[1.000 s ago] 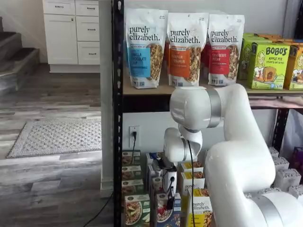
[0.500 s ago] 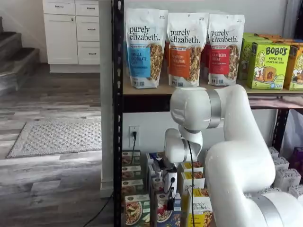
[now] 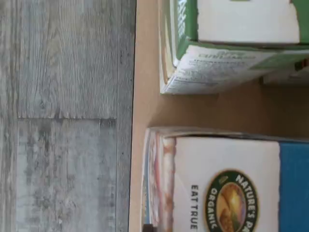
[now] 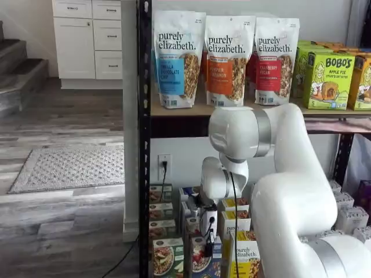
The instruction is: Pick up the blue and white box that is on the bottom shelf, the second box from the left
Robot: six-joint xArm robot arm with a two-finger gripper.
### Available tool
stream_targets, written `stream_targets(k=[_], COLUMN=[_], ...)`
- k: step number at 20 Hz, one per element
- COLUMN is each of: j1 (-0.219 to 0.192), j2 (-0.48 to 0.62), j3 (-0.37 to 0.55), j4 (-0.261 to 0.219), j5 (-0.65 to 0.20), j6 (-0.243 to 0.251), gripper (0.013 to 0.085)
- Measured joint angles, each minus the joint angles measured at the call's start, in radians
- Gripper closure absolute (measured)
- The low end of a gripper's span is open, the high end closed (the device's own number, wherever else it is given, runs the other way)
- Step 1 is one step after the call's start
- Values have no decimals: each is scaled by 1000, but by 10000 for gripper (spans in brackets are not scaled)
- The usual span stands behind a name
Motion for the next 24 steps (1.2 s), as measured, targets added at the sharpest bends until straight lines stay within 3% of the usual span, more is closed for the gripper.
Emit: stream_targets(k=[9,16,24], j1=[3,8,15], j2=[-5,-11,-32], j3=[7,18,58], j4=[-8,-10,-31], j5=[4,-1,-16], j6=[10,16,41], gripper=[330,490,490])
